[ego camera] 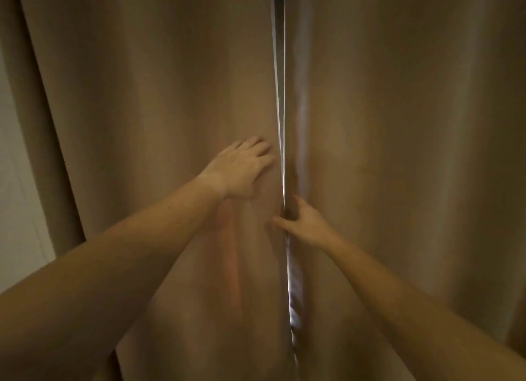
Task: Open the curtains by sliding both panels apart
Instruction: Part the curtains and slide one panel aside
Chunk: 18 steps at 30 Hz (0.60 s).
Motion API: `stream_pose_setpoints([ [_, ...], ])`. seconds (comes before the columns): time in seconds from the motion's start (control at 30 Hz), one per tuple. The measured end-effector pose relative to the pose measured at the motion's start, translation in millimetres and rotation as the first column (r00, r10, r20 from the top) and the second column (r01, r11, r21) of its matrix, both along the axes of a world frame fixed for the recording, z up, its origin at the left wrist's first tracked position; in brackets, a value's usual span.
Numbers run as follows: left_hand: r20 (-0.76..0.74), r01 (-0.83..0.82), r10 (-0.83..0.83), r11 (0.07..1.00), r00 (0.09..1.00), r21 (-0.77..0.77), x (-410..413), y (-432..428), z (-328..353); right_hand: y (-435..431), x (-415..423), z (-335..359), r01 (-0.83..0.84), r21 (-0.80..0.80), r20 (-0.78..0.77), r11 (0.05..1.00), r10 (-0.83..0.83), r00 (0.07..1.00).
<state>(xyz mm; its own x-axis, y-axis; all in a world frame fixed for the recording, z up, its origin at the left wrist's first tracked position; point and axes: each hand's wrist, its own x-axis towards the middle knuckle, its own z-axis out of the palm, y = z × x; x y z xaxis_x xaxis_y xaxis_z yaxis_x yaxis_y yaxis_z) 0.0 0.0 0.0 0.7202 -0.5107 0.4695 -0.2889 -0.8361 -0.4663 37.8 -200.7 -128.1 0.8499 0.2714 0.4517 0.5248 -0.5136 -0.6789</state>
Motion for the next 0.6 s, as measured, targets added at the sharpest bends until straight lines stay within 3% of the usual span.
stream_pose_setpoints([
  [0.07,0.003,-0.030,0.030,0.992,1.000,0.125,9.2,-0.8,0.4,4.9,6.0,-13.4,0.023,0.028,-0.056,0.999,-0.021,0.998],
  [0.3,0.071,-0.047,0.025,0.944,0.997,0.326,52.6,6.4,-17.8,29.3,70.9,-97.3,0.090,0.100,-0.144,0.991,-0.076,0.987],
  [0.6,0.081,-0.071,0.034,0.856,0.996,0.512,90.0,-2.8,-39.8,74.2,54.5,-121.7,0.169,0.051,-0.215,0.984,-0.155,0.964],
])
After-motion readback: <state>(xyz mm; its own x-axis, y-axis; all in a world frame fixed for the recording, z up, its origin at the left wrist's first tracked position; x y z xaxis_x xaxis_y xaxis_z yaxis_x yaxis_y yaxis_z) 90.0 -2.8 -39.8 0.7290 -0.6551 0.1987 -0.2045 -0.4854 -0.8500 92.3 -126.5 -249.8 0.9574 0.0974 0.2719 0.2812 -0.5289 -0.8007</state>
